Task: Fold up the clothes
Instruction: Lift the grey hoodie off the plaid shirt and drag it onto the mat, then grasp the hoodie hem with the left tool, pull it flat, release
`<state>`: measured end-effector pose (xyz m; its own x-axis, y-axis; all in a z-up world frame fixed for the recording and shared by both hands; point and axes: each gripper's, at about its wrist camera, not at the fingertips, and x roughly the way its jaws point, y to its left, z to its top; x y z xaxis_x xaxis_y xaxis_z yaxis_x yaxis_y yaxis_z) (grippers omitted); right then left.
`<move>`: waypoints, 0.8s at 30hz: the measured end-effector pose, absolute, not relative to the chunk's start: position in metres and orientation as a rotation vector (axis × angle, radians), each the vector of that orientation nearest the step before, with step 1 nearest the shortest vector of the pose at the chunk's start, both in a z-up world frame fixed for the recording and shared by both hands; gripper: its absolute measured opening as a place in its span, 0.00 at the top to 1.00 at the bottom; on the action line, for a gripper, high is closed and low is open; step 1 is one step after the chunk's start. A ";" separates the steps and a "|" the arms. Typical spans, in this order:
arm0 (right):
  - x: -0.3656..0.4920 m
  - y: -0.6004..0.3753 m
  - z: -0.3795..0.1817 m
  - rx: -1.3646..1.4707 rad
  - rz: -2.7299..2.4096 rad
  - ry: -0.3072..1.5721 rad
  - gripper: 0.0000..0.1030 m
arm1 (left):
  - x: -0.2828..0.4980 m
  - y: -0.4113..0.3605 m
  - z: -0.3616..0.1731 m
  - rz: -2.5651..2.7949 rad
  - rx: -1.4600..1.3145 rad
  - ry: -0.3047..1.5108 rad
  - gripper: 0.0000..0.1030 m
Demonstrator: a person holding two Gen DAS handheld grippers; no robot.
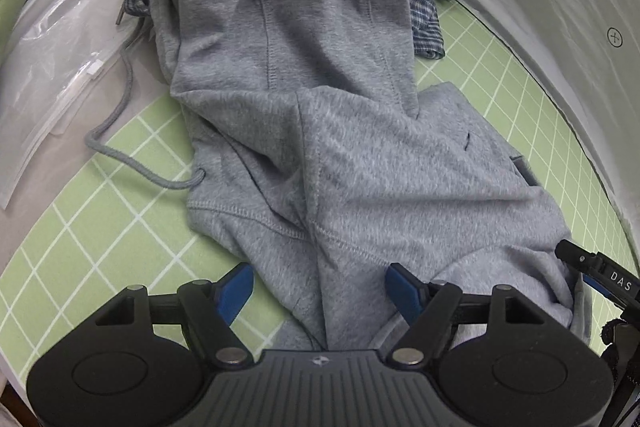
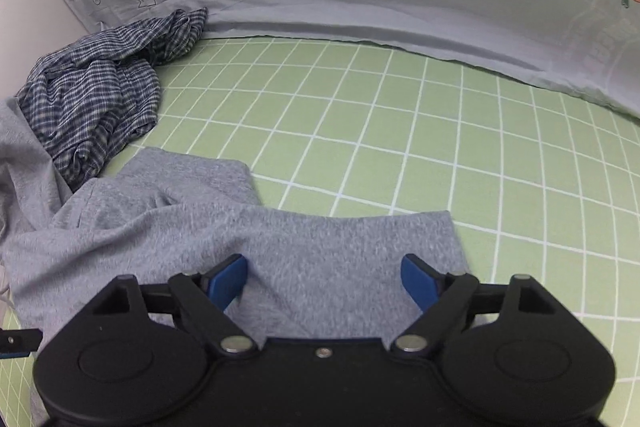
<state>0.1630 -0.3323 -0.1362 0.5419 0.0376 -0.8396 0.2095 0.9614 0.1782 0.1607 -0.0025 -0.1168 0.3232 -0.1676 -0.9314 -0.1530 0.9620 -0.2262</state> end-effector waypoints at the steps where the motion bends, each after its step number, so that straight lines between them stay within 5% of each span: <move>1: 0.161 -0.333 -0.139 0.288 -0.071 0.987 0.33 | 0.165 -0.004 -0.119 -0.014 -0.292 1.248 0.35; 4: 0.150 -0.333 -0.143 0.304 -0.016 0.953 0.61 | 0.176 -0.014 -0.122 -0.031 -0.281 1.249 0.54; 7: 0.137 -0.323 -0.141 0.196 -0.042 0.938 0.68 | 0.184 -0.032 -0.120 -0.048 -0.235 1.229 0.63; 14: 0.052 -0.386 -0.135 0.238 -0.288 0.939 0.70 | 0.185 -0.121 -0.095 -0.256 -0.112 1.159 0.65; 24: -0.169 -0.490 -0.129 0.398 -0.813 0.932 0.69 | 0.086 -0.217 -0.067 -0.515 -0.004 1.107 0.50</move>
